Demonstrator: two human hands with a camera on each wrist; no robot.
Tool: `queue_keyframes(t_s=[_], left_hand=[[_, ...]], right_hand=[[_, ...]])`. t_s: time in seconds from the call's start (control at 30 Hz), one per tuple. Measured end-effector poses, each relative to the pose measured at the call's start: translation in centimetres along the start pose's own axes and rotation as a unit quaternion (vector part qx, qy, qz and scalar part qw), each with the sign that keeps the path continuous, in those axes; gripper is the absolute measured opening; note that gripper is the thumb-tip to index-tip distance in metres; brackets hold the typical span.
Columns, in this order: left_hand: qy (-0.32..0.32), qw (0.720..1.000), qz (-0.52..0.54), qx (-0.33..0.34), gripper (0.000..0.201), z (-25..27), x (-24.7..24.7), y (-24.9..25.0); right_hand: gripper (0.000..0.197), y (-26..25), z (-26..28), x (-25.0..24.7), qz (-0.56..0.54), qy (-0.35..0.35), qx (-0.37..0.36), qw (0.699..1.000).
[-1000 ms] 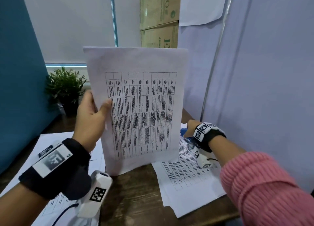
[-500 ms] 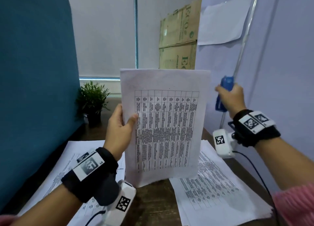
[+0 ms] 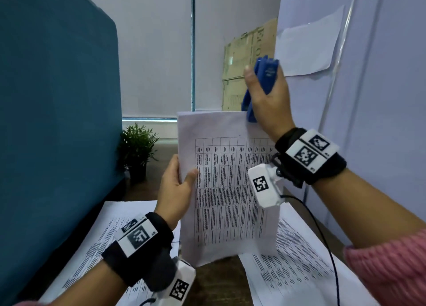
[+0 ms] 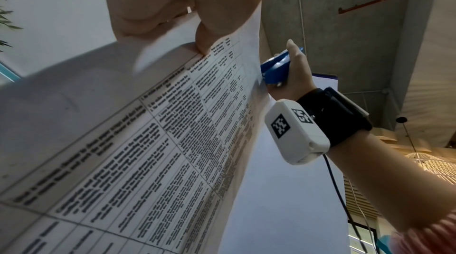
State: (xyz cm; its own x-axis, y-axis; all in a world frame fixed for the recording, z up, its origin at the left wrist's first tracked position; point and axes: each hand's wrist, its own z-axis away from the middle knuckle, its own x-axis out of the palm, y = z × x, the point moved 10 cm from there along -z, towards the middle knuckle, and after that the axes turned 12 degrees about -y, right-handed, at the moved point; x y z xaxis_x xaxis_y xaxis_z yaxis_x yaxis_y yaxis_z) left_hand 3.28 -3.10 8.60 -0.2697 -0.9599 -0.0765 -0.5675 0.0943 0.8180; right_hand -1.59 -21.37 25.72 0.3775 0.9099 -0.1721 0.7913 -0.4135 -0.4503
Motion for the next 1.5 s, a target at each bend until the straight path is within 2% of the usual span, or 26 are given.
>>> queue_keyframes(t_s=[0.1, 0.27, 0.4, 0.6, 0.97, 1.1, 1.23, 1.33, 1.43, 1.5], left_hand=[[-0.003, 1.000, 0.003, 0.002, 0.027, 0.1, 0.1, 0.1], [-0.008, 1.000, 0.013, 0.005, 0.028, 0.2, 0.3, 0.3], [-0.013, 1.000, 0.011, 0.011, 0.026, 0.3, 0.5, 0.4], [-0.022, 1.000, 0.001, 0.019, 0.025, 0.3, 0.5, 0.5], [-0.028, 0.999, -0.011, 0.028, 0.024, 0.2, 1.0, 0.5], [-0.028, 0.999, -0.027, 0.034, 0.018, 0.4, 1.1, 0.7], [-0.031, 0.999, -0.019, 0.027, 0.016, 0.3, 1.2, 0.6], [-0.030, 0.999, -0.021, 0.029, 0.019, 0.2, 1.3, 0.6], [-0.033, 0.999, -0.012, 0.027, 0.022, 0.2, 1.5, 0.5], [-0.037, 0.999, -0.006, 0.026, 0.027, 0.2, 1.6, 0.5]], right_hand=[[0.020, -0.8, 0.1, 1.8, 0.060, -0.010, -0.012, 0.998], [0.026, -2.1, 0.1, 4.9, 0.067, -0.058, -0.035, 0.995], [0.022, -2.8, 0.5, 7.1, 0.080, -0.086, -0.044, 0.992], [0.032, -3.5, 0.3, 8.3, 0.025, -0.049, -0.032, 0.998], [0.033, -3.6, 0.6, 8.3, 0.032, 0.015, -0.048, 0.998], [0.031, -3.8, 0.9, 8.0, 0.012, 0.045, -0.058, 0.997], [0.034, -4.2, 0.9, 8.3, 0.023, 0.029, -0.073, 0.997], [0.031, -3.9, 0.5, 8.4, 0.026, -0.005, -0.048, 0.999], [0.017, -2.8, 0.1, 6.9, -0.083, -0.010, -0.002, 0.996], [0.028, -1.9, -0.1, 4.4, -0.144, 0.036, 0.021, 0.989]])
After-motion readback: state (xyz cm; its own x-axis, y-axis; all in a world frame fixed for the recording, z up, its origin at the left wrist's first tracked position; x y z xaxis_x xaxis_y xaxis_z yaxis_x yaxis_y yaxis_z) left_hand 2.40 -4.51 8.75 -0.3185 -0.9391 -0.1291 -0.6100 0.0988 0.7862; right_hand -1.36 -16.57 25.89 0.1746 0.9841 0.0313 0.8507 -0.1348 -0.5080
